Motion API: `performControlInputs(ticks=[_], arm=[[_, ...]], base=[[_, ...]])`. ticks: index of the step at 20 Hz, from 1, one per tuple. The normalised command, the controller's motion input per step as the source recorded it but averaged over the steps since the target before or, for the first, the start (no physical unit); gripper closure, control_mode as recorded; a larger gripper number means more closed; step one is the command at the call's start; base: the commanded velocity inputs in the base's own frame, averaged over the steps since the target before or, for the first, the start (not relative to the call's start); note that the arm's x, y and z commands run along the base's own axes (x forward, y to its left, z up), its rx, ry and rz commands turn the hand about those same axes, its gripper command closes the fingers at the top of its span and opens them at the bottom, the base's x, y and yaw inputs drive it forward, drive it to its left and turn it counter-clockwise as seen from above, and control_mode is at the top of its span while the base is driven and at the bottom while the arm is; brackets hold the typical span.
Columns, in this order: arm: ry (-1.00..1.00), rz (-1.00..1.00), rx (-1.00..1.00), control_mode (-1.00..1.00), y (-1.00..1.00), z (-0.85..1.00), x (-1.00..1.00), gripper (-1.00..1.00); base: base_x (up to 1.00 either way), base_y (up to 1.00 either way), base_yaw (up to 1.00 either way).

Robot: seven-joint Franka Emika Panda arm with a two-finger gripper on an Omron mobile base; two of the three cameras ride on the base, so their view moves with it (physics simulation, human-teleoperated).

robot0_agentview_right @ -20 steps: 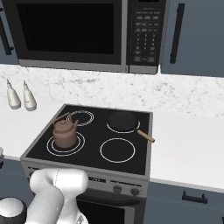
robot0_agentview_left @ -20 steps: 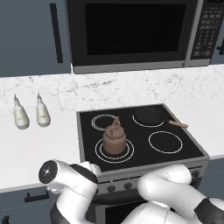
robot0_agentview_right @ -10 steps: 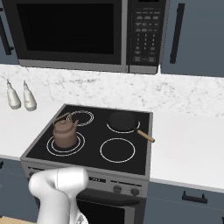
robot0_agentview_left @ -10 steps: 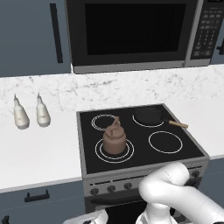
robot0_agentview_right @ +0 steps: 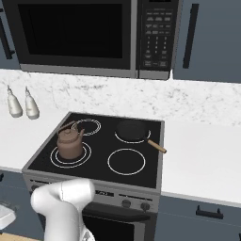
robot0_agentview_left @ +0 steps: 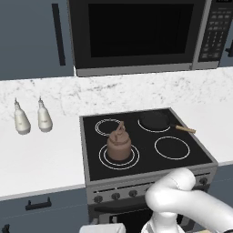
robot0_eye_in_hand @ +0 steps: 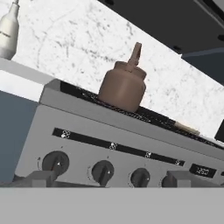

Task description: Pick the kettle from the counter and place it on a stove burner. Then turn the burner on.

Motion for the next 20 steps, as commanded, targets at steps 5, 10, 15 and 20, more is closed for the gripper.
performControlInputs(ticks=[5, 10, 15, 20], arm=[[-0.09, 0.0, 0.0, -1.0, -0.01, -0.25, 0.45, -1.0], [-0.05, 0.01, 0.0, -1.0, -0.04, -0.2, 0.37, -1.0], [-0.09, 0.05, 0.0, -1.0, -0.01, -0.16, 0.36, -1.0], [-0.05, 0.1, 0.0, -1.0, 0.13, -0.06, 0.17, -1.0]], base=[[0.0, 0.0, 0.0], [0.0, 0.0, 0.0], [0.0, 0.0, 0.0], [0.0, 0.0, 0.0]])
